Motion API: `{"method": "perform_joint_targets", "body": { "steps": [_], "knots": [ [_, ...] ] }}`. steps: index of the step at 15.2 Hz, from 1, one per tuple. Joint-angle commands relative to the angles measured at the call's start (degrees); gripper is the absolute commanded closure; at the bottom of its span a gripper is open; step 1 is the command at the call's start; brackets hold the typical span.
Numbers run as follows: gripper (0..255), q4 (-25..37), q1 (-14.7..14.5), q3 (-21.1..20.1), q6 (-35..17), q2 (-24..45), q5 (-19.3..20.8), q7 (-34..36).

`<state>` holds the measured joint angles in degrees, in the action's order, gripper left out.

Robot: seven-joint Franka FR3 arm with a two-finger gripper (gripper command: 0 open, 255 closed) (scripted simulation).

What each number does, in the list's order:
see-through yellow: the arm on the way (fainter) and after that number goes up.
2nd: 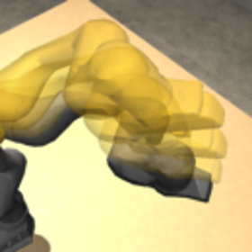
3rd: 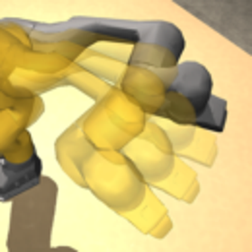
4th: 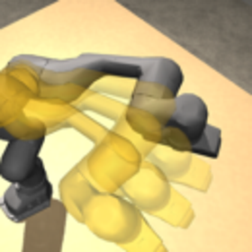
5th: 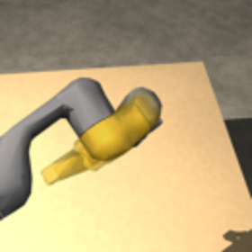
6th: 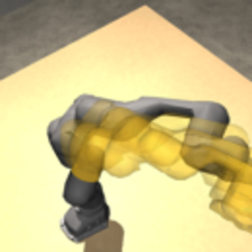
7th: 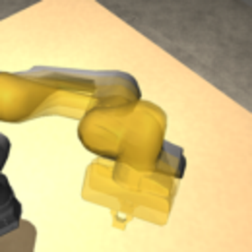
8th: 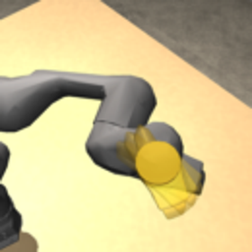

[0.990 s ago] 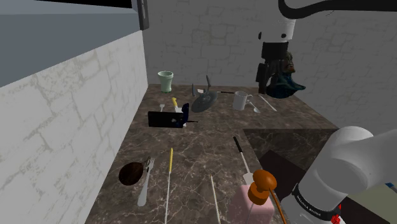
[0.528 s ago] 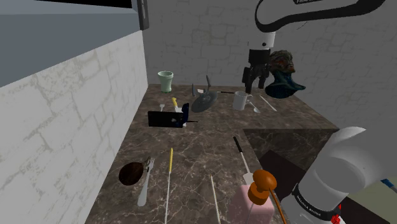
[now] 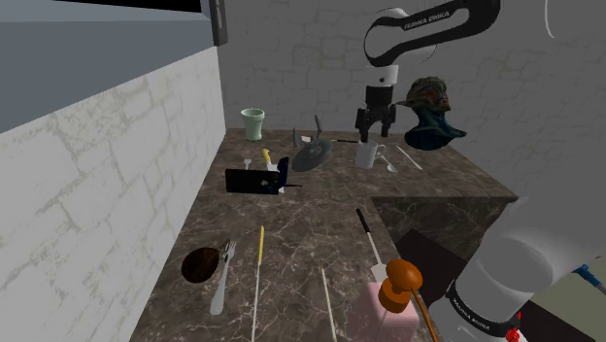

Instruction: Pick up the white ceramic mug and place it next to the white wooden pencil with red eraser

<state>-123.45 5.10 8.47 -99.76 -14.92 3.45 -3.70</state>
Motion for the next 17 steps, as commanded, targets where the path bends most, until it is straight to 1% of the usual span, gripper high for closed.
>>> {"method": "perform_joint_targets", "body": {
  "steps": [1,9,13,17],
  "knots": [
    [0,2.36,0.65,1.01,-1.83,4.21,-0.24,-0.2],
    [0,14.87,3.46,4.24,-5.5,20.97,-2.92,-1.27],
    [0,22.79,5.42,5.36,-5.8,29.62,-4.96,-1.86],
    [0,32.11,7.9,6.09,-4.96,38.58,-7.18,-2.24]
  ]
}}
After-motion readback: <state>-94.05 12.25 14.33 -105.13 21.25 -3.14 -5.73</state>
